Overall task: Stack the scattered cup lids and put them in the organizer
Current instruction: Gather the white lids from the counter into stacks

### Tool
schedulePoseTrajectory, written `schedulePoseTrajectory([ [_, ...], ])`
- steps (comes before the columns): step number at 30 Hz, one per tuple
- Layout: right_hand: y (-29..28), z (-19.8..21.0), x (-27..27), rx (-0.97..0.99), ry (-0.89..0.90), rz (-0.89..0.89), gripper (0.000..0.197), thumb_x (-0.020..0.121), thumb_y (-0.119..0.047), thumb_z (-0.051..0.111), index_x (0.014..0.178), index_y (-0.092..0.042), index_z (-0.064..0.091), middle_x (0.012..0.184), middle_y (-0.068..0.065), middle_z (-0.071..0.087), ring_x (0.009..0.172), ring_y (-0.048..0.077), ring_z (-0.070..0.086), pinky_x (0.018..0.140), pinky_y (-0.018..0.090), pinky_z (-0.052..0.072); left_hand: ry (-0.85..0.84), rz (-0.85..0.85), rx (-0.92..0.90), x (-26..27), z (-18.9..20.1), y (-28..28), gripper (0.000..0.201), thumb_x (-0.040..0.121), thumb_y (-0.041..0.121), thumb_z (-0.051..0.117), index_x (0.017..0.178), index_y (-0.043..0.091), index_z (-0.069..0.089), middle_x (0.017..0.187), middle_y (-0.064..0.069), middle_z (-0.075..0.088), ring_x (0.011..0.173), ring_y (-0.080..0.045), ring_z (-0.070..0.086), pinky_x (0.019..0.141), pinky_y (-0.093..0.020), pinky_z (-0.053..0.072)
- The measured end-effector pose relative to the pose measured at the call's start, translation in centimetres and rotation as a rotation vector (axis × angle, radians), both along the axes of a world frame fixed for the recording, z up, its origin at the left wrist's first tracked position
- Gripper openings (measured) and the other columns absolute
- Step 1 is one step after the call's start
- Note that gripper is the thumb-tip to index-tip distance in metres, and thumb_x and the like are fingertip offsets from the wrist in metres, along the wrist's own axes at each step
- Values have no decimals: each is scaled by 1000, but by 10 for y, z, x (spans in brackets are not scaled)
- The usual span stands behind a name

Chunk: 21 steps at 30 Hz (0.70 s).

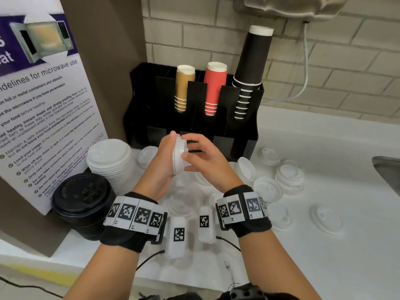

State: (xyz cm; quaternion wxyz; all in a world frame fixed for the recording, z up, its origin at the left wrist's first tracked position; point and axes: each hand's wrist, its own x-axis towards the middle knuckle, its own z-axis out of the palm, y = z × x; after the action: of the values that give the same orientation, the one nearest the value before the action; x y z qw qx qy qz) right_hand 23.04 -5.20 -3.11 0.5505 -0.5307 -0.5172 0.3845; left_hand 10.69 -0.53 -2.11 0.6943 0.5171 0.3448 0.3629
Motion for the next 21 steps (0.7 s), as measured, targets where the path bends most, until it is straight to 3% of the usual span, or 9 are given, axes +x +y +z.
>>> schedulePoseTrajectory([
  [5,0,0,-1,1,-79,-7,37,91,-20,64,126,-25,56,116,5,61,106,22,63,85,42,57,35,-37,-5,0,-5,-1,51,96,55,40,137,25,44,127,-6,63,111,-20,66,95,-46,53],
  [8,1,-1,-1,3,-98,28,36,96,-26,57,132,-26,53,116,0,62,107,15,63,87,33,57,72,-32,12,-4,-5,4,41,96,42,53,133,26,44,119,-2,66,104,-16,68,80,-36,57],
  [10,3,0,2,-78,-123,41,37,100,-28,48,137,-23,47,118,0,60,109,15,60,88,27,55,117,35,88,-8,1,13,32,95,37,55,125,32,45,108,4,65,93,-9,66,68,-28,51],
  [12,5,0,2,-191,-345,63,36,101,-27,46,135,-15,49,119,2,58,109,19,58,86,24,50,188,95,201,-13,12,25,26,92,37,57,116,37,47,103,8,57,90,-9,59,66,-27,47],
  [15,3,-4,-14,-308,-800,349,36,94,-22,59,129,-12,57,125,4,59,109,22,59,91,27,46,280,75,312,-20,29,40,31,78,40,61,107,42,51,102,11,54,93,-11,53,67,-29,45],
  [18,-5,-10,-44,-367,-944,624,59,81,-19,76,134,-10,53,132,7,57,117,23,54,100,33,43,326,53,344,-23,38,45,37,71,41,62,106,43,52,102,11,52,91,-13,51,65,-29,42],
  [21,-7,-19,-65,-412,-1150,747,78,73,-18,83,141,-13,45,140,7,50,125,24,48,106,35,39,324,56,365,-24,38,48,39,78,36,63,115,38,52,104,9,51,94,-15,50,65,-29,42],
])
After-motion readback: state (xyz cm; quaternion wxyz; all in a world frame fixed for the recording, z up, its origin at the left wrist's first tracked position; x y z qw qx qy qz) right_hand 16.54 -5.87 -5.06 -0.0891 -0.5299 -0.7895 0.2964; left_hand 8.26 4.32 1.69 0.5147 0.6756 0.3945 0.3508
